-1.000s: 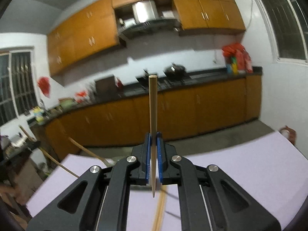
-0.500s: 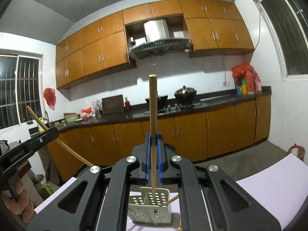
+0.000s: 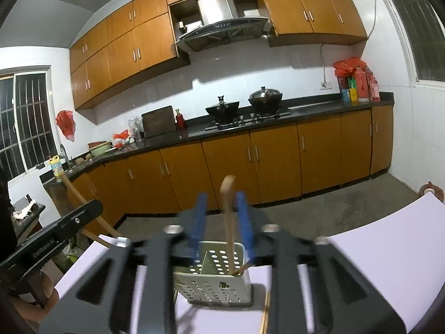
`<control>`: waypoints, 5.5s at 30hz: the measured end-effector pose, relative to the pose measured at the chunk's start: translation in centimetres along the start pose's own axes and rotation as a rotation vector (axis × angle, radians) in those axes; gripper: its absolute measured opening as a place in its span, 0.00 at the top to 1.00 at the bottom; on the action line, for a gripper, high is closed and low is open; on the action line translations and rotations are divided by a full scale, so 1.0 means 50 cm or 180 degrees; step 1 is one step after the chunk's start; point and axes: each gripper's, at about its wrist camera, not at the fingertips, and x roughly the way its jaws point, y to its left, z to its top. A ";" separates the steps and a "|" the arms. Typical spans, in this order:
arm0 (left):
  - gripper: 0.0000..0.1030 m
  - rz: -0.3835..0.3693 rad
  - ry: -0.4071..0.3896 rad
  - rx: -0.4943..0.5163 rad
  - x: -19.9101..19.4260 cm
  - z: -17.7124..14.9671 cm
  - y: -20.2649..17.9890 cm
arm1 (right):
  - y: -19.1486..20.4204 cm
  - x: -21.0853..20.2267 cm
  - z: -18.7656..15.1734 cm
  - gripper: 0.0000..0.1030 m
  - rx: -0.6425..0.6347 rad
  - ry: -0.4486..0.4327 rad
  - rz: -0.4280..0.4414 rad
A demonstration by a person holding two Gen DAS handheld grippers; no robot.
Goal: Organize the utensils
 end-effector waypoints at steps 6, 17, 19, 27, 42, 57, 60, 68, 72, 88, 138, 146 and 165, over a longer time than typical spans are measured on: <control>0.83 -0.0021 -0.0137 -0.0043 -0.048 0.016 0.001 | 0.006 -0.051 0.026 0.63 -0.0064 -0.0130 -0.0018; 0.69 0.0548 0.0035 -0.0077 -0.179 -0.089 0.082 | -0.104 -0.121 -0.107 0.64 -0.0004 0.0448 -0.0470; 0.71 0.0671 0.0342 -0.0092 -0.160 -0.146 0.111 | -0.126 -0.090 -0.177 0.72 0.0066 0.0868 -0.0487; 0.75 0.0680 0.1159 -0.0384 -0.110 -0.331 0.167 | -0.114 -0.013 -0.364 0.86 0.0183 0.1778 -0.0283; 0.80 0.0432 0.1483 -0.0189 -0.070 -0.392 0.108 | -0.108 0.008 -0.393 0.93 -0.0129 0.1857 -0.0790; 0.90 0.0492 0.1812 0.0112 -0.020 -0.436 0.075 | -0.131 -0.003 -0.394 0.93 -0.0054 0.1819 -0.0760; 0.90 0.0525 0.1823 0.0119 -0.014 -0.433 0.077 | -0.130 -0.002 -0.393 0.92 -0.0094 0.1829 -0.0770; 0.92 0.0638 0.1794 0.0171 0.018 -0.423 0.084 | -0.123 0.006 -0.393 0.92 -0.0164 0.1840 -0.0710; 0.92 0.0846 0.1777 0.0090 0.013 -0.410 0.141 | -0.159 0.008 -0.382 0.93 -0.0077 0.1799 -0.0894; 0.91 0.0818 0.1695 -0.0182 -0.002 -0.406 0.195 | -0.183 0.013 -0.380 0.92 0.0004 0.1787 -0.0951; 0.91 0.0791 0.1686 -0.0227 -0.003 -0.407 0.199 | -0.183 0.014 -0.380 0.92 -0.0004 0.1787 -0.0952; 0.91 0.0791 0.1687 -0.0225 -0.003 -0.407 0.199 | -0.183 0.013 -0.380 0.92 -0.0002 0.1786 -0.0951; 0.91 0.0787 0.1689 -0.0229 -0.003 -0.407 0.199 | -0.183 0.013 -0.380 0.92 0.0002 0.1786 -0.0948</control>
